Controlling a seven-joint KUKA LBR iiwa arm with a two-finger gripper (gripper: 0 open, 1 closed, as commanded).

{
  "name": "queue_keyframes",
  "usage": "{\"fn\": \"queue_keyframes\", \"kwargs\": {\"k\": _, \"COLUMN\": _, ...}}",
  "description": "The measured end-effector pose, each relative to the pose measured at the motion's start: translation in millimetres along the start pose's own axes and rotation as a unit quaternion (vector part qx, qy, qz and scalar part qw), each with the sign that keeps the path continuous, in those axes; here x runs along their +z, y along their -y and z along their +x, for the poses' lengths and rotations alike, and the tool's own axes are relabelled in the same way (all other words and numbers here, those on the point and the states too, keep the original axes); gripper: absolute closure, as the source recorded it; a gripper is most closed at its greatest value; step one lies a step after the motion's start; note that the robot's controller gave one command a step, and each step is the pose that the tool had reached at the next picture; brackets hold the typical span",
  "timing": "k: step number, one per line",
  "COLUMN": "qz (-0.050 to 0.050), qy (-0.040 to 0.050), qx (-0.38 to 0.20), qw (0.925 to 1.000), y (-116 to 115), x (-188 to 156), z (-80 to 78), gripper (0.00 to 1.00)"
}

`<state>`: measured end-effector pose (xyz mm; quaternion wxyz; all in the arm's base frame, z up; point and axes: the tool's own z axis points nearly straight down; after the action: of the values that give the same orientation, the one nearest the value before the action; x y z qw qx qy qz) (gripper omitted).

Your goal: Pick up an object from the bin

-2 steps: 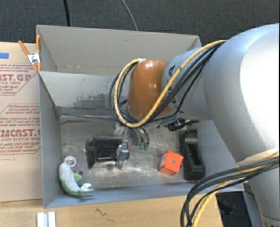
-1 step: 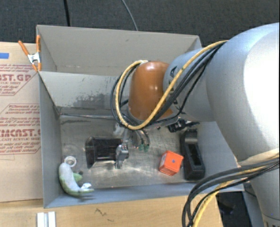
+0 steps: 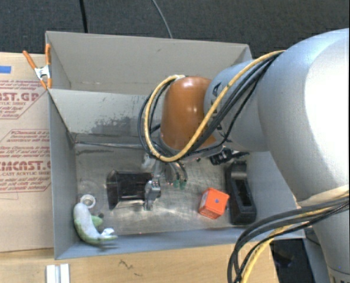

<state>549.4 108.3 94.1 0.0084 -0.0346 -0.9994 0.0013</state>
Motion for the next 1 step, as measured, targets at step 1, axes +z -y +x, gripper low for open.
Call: {"fn": "queue_keyframes", "kwargs": {"k": 1, "qz": 0.0, "qy": 0.0004, "qx": 0.0, "qw": 1.0, "y": -0.1, "x": 0.0, "z": -0.1, "gripper": 1.0}}
